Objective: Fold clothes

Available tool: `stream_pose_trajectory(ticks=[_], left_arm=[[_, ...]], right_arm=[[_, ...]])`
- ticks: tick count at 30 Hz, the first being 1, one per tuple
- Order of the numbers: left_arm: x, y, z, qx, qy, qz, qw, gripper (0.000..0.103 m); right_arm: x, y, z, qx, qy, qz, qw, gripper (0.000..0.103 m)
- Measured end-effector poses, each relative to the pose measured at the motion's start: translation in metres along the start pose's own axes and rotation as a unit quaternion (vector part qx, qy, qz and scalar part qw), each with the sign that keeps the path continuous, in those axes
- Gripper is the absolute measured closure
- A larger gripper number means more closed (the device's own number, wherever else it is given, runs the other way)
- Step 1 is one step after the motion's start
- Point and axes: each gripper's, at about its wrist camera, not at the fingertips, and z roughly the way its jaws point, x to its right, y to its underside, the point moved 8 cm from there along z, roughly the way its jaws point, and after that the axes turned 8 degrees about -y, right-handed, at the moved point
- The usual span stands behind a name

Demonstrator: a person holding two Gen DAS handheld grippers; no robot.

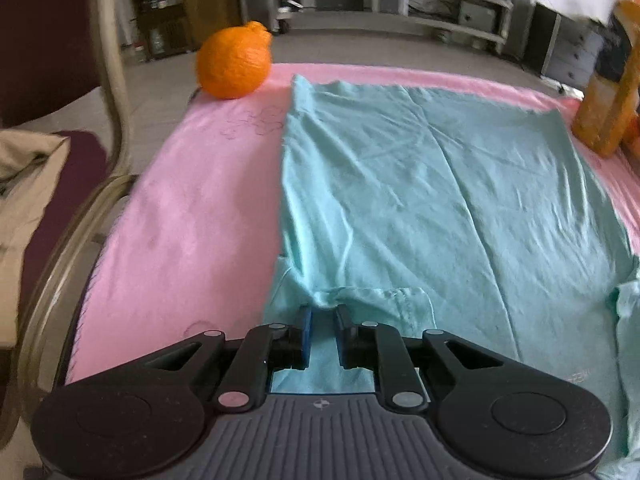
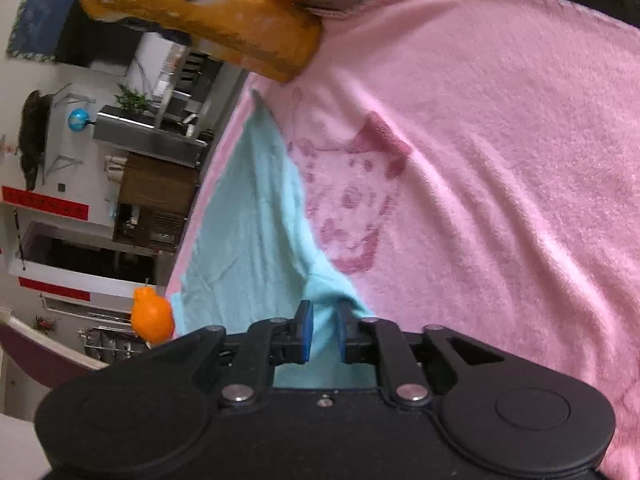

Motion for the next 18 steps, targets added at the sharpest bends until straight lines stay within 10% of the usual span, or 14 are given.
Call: stream_pose_trajectory(ticks=[18], left_arm=[[-0.03,0.097,-0.058,-0.05,-0.008,0.024,0.9984,0.083]], right_arm=[[0.019,0.057,-0.087,-0.028,0.204,-0.165,0.964,0.1]])
